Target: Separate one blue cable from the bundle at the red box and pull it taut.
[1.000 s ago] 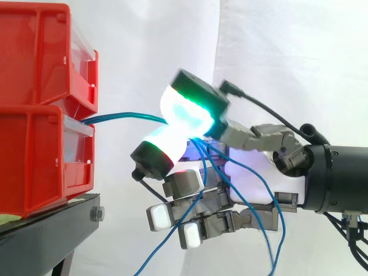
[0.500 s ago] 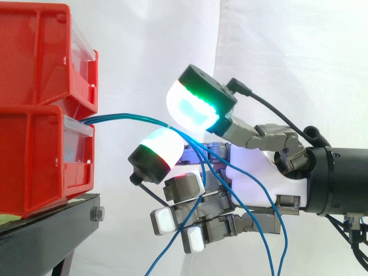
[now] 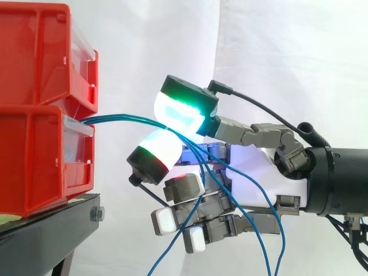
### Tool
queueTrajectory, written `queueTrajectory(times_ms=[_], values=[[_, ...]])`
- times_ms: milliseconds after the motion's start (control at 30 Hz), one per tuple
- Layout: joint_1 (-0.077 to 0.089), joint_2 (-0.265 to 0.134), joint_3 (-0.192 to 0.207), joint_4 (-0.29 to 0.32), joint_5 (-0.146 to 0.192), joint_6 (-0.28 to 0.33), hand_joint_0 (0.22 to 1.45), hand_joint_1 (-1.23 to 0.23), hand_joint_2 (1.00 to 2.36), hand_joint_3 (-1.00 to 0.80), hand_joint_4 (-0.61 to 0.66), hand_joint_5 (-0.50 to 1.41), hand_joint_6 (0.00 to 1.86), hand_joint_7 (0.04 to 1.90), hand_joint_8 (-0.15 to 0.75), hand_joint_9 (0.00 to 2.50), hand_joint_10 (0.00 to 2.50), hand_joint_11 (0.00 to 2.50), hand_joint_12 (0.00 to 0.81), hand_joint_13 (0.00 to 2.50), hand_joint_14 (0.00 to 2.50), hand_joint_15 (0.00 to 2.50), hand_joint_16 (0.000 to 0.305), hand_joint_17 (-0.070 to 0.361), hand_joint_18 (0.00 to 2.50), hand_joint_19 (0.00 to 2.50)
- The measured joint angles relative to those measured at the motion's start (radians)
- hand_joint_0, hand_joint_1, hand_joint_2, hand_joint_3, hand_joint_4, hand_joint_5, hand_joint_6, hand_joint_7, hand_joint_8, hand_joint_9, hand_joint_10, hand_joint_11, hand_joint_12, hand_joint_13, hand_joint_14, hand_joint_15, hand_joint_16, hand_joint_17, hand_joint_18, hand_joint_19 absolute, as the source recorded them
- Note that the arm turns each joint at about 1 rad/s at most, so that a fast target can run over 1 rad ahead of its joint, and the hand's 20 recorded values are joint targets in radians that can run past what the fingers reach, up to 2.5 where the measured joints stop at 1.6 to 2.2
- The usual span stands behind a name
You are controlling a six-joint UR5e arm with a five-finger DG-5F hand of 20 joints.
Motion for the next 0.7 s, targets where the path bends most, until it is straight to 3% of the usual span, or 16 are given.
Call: queueTrajectory(times_ms=[133, 267, 567, 700], values=[[0.000, 0.000, 0.000, 0.000, 0.000, 0.000, 0.64, -0.82, 1.02, -0.22, 0.05, -0.18, 0.86, 1.28, 0.330, 1.06, 0.03, 1.19, 0.418, 0.92, 0.02, 0.66, 0.054, 0.122, 0.87, 0.85], [0.000, 0.000, -0.001, 0.000, 0.000, -0.001, 0.62, -0.75, 1.00, -0.50, 0.07, -0.18, 0.86, 1.22, 0.331, 1.07, 0.03, 1.19, 0.413, 0.92, 0.03, 0.67, 0.054, 0.120, 0.86, 0.85], [0.000, 0.000, -0.002, 0.000, 0.000, 0.000, 0.54, -0.62, 1.00, -0.50, 0.09, -0.17, 0.83, 1.18, 0.343, 1.08, 0.03, 1.17, 0.434, 0.92, 0.02, 0.65, 0.057, 0.127, 0.88, 0.85], [0.000, 0.000, -0.003, 0.000, 0.000, 0.000, 0.62, -0.65, 1.00, -0.49, 0.08, -0.17, 0.82, 1.21, 0.335, 1.08, 0.03, 1.17, 0.422, 0.92, 0.02, 0.66, 0.054, 0.120, 0.86, 0.86]])
